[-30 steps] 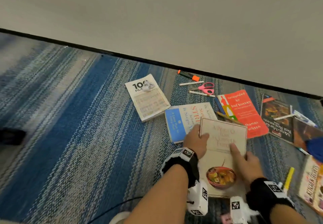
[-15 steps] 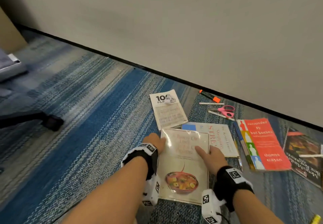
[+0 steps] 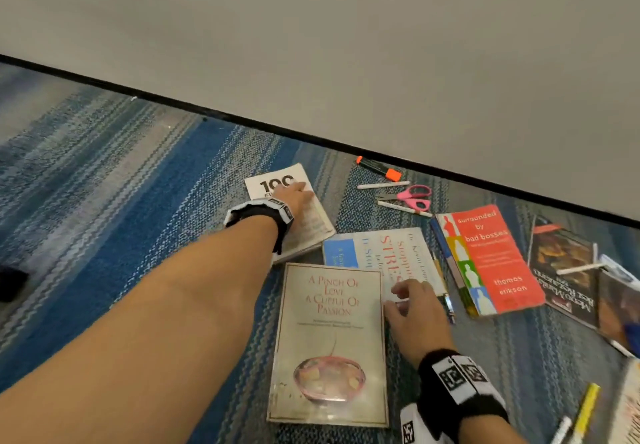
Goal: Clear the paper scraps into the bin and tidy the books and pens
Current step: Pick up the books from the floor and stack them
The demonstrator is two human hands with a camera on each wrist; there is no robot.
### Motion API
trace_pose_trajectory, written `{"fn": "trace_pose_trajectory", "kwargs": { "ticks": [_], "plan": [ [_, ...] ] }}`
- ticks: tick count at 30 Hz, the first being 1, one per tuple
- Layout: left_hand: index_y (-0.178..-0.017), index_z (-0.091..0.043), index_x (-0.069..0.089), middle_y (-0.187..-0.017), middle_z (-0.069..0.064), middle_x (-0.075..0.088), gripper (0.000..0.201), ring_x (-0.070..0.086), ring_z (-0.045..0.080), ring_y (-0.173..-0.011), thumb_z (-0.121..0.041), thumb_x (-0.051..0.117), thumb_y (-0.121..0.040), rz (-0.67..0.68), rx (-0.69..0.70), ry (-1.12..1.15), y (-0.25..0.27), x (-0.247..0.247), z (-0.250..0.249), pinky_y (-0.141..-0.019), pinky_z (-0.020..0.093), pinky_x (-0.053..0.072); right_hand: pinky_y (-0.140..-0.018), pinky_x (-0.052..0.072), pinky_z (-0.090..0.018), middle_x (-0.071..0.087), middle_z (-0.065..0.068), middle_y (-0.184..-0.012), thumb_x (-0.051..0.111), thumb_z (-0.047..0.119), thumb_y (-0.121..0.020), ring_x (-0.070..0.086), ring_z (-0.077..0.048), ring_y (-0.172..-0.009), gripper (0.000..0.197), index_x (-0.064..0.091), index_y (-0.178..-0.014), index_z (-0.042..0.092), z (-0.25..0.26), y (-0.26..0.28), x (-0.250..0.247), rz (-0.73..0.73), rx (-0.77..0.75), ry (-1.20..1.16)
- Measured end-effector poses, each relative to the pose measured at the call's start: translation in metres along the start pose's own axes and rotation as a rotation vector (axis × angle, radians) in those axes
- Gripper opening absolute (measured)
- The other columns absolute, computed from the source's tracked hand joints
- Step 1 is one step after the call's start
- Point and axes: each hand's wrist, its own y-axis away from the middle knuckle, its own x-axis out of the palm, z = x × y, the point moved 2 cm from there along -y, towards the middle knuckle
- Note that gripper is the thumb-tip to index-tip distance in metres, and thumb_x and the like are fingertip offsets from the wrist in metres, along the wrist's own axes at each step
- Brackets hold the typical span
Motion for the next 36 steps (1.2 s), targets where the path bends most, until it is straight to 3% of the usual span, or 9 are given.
{"fn": "trace_pose_trajectory", "kwargs": {
  "ticks": [6,13,15,17,20,23,26,33,36],
  "plan": [
    [-0.116,-0.006,0.066,-0.12,0.016,0.064,0.028,0.057,0.032,-0.115,-0.01,0.052,-0.093,-0.255,0.0,0.115,0.016,0.002,-0.051,-0.096,0.036,0.044,-0.077,0.048,-0.029,0.057,-0.001,-0.111,0.06,0.022,-0.09,0.06,-0.015,-0.084,0.029,0.053,-0.117,0.013,0.002,-0.004,-0.013,-0.077,0.038,-0.133],
    [-0.102,-0.007,0.062,-0.099,0.013,0.068,0.019,0.063,0.028,-0.094,-0.005,0.061,-0.083,-0.108,0.474,0.728,0.098,0.045,-0.213,-0.074,0.028,0.046,-0.07,0.052,-0.036,0.065,-0.012,-0.097,0.038,0.038,-0.098,0.062,-0.025,-0.087,0.039,0.063,-0.103,0.01,-0.012,-0.018,-0.047,-0.168,0.543,-1.092],
    [-0.106,-0.006,0.059,-0.1,0.014,0.068,0.026,0.063,0.029,-0.095,-0.002,0.059,-0.08,0.018,0.56,0.753,0.114,0.062,-0.251,-0.073,0.028,0.046,-0.083,0.053,-0.045,0.068,-0.021,-0.105,0.039,0.026,-0.097,0.064,-0.033,-0.097,0.034,0.066,-0.087,0.009,-0.041,-0.006,-0.071,-0.243,0.607,-0.926],
    [-0.118,-0.011,0.055,-0.101,0.011,0.07,0.046,0.064,0.028,-0.097,-0.009,0.061,-0.073,0.173,0.611,0.758,0.127,0.077,-0.283,-0.075,0.029,0.048,-0.092,0.051,-0.046,0.063,-0.027,-0.115,0.04,0.017,-0.097,0.061,-0.04,-0.107,0.03,0.064,-0.099,0.0,-0.078,0.02,-0.098,-0.245,0.625,-0.632],
    [-0.137,-0.02,0.041,-0.109,0.004,0.071,0.068,0.064,0.022,-0.105,-0.018,0.065,-0.073,0.305,0.685,0.714,0.145,0.103,-0.333,-0.094,0.039,0.05,-0.087,0.048,-0.041,0.064,-0.025,-0.11,0.043,0.015,-0.095,0.06,-0.04,-0.104,0.022,0.058,-0.108,0.003,-0.133,0.077,-0.142,-0.249,0.617,-0.136],
    [-0.139,-0.017,0.041,-0.12,0.003,0.066,0.062,0.06,0.024,-0.113,-0.022,0.067,-0.083,0.29,0.749,0.547,0.164,0.138,-0.38,-0.1,0.037,0.045,-0.08,0.052,-0.051,0.066,-0.023,-0.099,0.042,0.022,-0.095,0.063,-0.043,-0.093,0.016,0.053,-0.098,0.012,-0.176,0.144,-0.183,-0.275,0.608,0.011],
    [-0.136,-0.014,0.043,-0.128,0.006,0.061,0.051,0.058,0.029,-0.115,-0.024,0.06,-0.089,0.33,0.807,0.284,0.187,0.183,-0.424,-0.097,0.038,0.047,-0.079,0.046,-0.043,0.063,-0.023,-0.111,0.035,0.032,-0.1,0.059,-0.042,-0.101,0.031,0.05,-0.114,0.008,-0.201,0.217,-0.228,-0.364,0.68,0.22],
    [-0.151,-0.016,0.022,-0.149,0.009,0.04,0.059,0.048,0.029,-0.129,-0.022,0.047,-0.097,0.394,1.128,-0.294,0.275,0.259,-0.512,-0.102,0.04,0.044,-0.072,0.042,-0.04,0.054,-0.012,-0.09,0.044,0.02,-0.083,0.051,-0.03,-0.084,0.02,0.045,-0.1,0.009,-0.192,0.36,-0.32,-0.86,0.591,0.427],
    [-0.145,-0.015,0.035,-0.144,0.008,0.045,0.052,0.049,0.029,-0.127,-0.019,0.05,-0.095,0.428,1.202,-0.437,0.299,0.285,-0.529,-0.103,0.039,0.044,-0.074,0.038,-0.041,0.049,-0.016,-0.098,0.051,0.015,-0.068,0.047,-0.033,-0.087,0.03,0.051,-0.097,0.006,-0.19,0.423,-0.353,-1.115,0.636,0.709]
  ]
}}
